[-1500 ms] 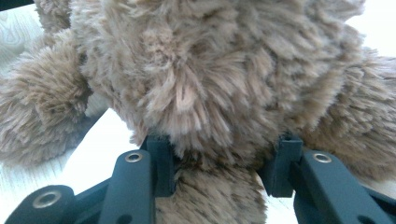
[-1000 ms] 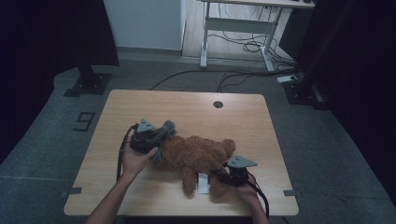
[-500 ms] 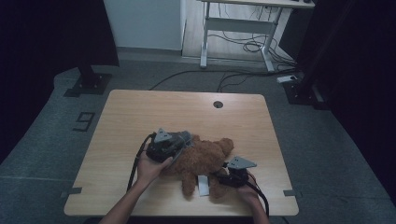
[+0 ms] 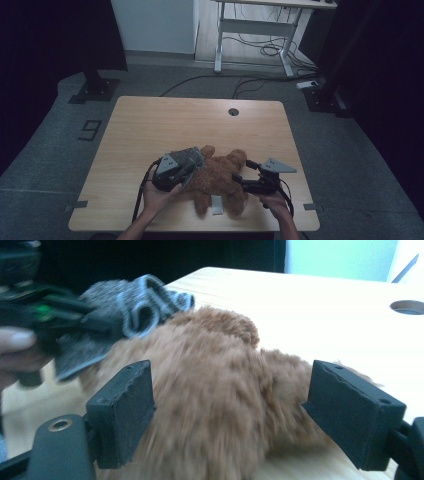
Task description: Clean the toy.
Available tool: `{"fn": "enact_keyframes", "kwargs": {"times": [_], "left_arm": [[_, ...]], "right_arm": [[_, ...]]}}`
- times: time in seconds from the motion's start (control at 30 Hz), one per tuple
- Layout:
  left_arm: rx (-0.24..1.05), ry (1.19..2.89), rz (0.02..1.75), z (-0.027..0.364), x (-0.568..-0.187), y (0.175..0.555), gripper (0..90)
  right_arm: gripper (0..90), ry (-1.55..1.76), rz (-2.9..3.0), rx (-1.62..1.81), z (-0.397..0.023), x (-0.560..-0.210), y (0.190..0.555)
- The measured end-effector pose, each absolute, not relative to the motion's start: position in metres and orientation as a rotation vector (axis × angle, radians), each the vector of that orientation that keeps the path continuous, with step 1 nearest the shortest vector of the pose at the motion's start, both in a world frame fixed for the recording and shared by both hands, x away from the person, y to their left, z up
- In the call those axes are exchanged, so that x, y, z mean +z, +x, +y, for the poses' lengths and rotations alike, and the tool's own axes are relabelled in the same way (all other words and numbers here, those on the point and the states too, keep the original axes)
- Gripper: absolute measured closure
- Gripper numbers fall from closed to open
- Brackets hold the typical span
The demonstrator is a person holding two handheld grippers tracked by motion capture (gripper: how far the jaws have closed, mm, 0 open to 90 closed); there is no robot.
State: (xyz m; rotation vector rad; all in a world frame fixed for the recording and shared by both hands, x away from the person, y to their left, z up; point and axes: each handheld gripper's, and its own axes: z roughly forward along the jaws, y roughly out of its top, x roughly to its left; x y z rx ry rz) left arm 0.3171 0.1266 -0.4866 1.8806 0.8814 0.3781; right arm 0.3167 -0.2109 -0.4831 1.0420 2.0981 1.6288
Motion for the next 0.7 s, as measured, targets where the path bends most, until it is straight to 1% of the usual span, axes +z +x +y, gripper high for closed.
{"fn": "enact_keyframes", "kwargs": {"times": [0.07,0.1,0.13,0.27,0.3,0.43,0.47,0.5,0.53,0.57,0.6,0.63,0.67,0.7], "left_arm": [[0.37,1.874,0.885,0.127,-0.487,0.316,78.6],[0.371,1.872,0.884,0.128,-0.487,0.315,78.6],[0.368,1.871,0.882,0.129,-0.488,0.314,78.6],[0.342,1.864,0.881,0.131,-0.488,0.313,78.6],[0.316,1.853,0.883,0.131,-0.488,0.312,78.5],[0.322,1.869,0.882,0.118,-0.475,0.311,78.0],[0.322,1.869,0.882,0.118,-0.475,0.311,77.8],[0.303,1.868,0.874,0.113,-0.469,0.313,77.8],[0.3,1.876,0.86,0.106,-0.463,0.315,77.1],[0.308,1.882,0.841,0.097,-0.458,0.316,77.0],[0.297,1.889,0.799,0.075,-0.446,0.32,76.9],[0.301,1.904,0.774,0.062,-0.441,0.323,76.9],[0.301,1.904,0.774,0.062,-0.441,0.323,76.9],[0.292,1.923,0.751,0.044,-0.438,0.327,76.9]], "right_arm": [[16.1,1.068,2.151,1.576,-0.196,-0.485,0.331],[16.1,1.068,2.151,1.576,-0.196,-0.485,0.331],[12.4,1.108,2.24,1.533,-0.184,-0.491,0.341],[14.1,1.151,2.311,1.523,-0.176,-0.5,0.34],[20.6,1.148,2.329,1.543,-0.179,-0.507,0.333],[41.9,1.142,2.304,1.606,-0.183,-0.518,0.325],[45.9,1.143,2.299,1.615,-0.183,-0.519,0.324],[45.9,1.143,2.299,1.615,-0.183,-0.519,0.324],[52.2,1.127,2.283,1.612,-0.182,-0.519,0.324],[54.2,1.09,2.284,1.597,-0.181,-0.518,0.323],[56.2,1.058,2.282,1.583,-0.18,-0.517,0.322],[57.5,1.042,2.281,1.574,-0.18,-0.516,0.321],[57.5,1.042,2.281,1.574,-0.18,-0.516,0.321],[58.1,1.02,2.281,1.567,-0.179,-0.515,0.32]]}}
